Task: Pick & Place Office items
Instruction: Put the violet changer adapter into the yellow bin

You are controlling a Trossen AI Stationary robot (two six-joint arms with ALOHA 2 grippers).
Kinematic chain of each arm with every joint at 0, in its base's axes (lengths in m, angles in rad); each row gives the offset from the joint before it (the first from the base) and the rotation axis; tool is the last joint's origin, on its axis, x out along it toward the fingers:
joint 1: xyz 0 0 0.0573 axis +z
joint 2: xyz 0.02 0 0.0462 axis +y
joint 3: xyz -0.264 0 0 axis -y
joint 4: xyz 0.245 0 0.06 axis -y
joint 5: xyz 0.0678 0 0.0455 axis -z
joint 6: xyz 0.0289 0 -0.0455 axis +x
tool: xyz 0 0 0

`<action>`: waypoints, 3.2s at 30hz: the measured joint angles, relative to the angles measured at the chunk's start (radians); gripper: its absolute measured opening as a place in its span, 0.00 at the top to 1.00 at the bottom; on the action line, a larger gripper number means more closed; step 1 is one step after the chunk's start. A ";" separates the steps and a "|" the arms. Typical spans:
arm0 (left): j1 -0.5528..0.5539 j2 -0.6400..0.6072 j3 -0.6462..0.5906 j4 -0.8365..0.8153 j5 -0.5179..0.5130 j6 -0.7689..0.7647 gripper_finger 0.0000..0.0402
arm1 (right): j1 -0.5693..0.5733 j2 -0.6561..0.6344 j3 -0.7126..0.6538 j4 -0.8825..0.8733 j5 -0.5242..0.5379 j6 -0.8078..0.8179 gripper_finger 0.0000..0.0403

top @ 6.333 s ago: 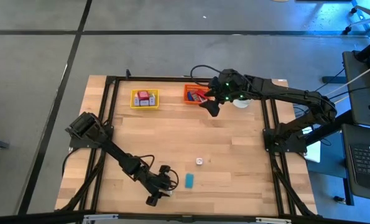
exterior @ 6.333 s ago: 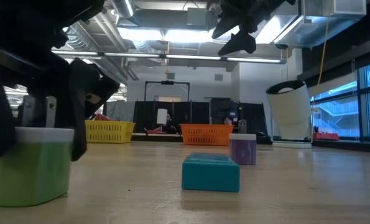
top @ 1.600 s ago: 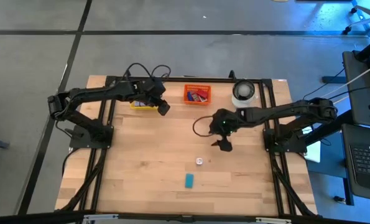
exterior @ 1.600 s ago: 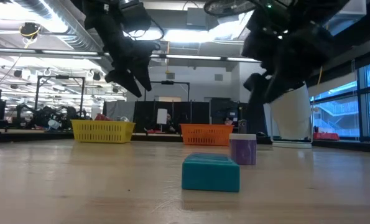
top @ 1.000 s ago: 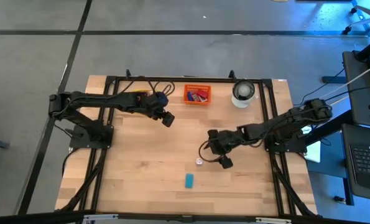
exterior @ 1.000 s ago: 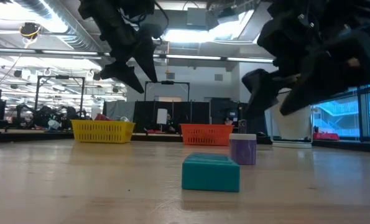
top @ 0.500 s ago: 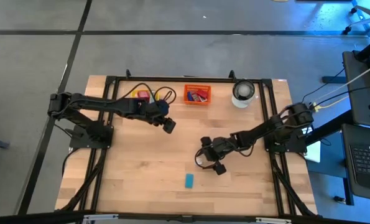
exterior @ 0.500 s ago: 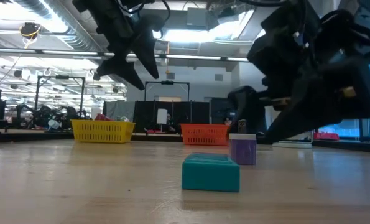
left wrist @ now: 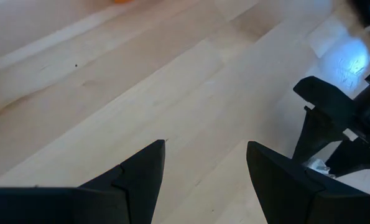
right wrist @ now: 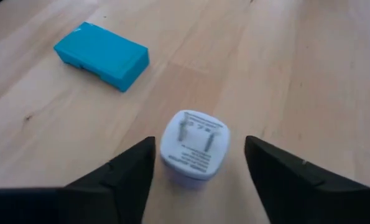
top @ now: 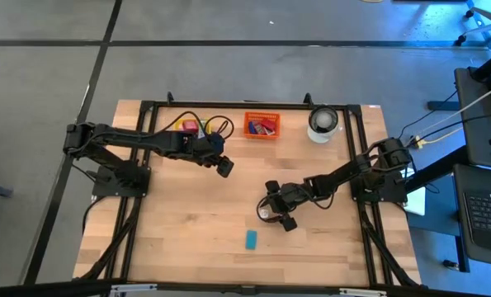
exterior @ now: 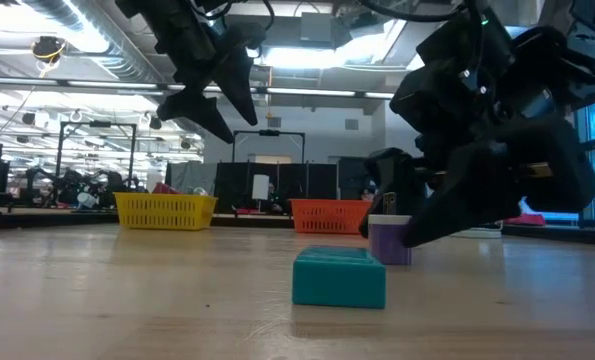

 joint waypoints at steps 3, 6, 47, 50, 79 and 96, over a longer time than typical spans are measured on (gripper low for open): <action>0.000 0.000 0.000 0.000 0.000 0.001 0.45 | -0.008 0.000 0.000 -0.001 0.008 0.000 0.46; 0.002 0.000 0.000 0.000 -0.003 0.001 0.45 | -0.017 0.000 0.000 -0.003 0.008 0.028 0.57; 0.048 -0.186 0.001 0.340 -0.083 0.755 0.43 | -0.395 -0.360 0.432 -0.323 0.124 0.078 0.66; 0.048 -0.216 0.001 0.369 -0.098 0.787 0.40 | -0.407 -0.360 0.463 -0.336 0.154 0.045 0.65; 0.274 -0.069 0.001 0.684 0.215 0.023 0.33 | -0.393 -0.319 0.472 -0.353 0.379 -0.371 0.65; 0.279 -0.043 0.001 0.679 0.221 -0.002 0.35 | -0.397 -0.317 0.472 -0.359 0.382 -0.450 0.65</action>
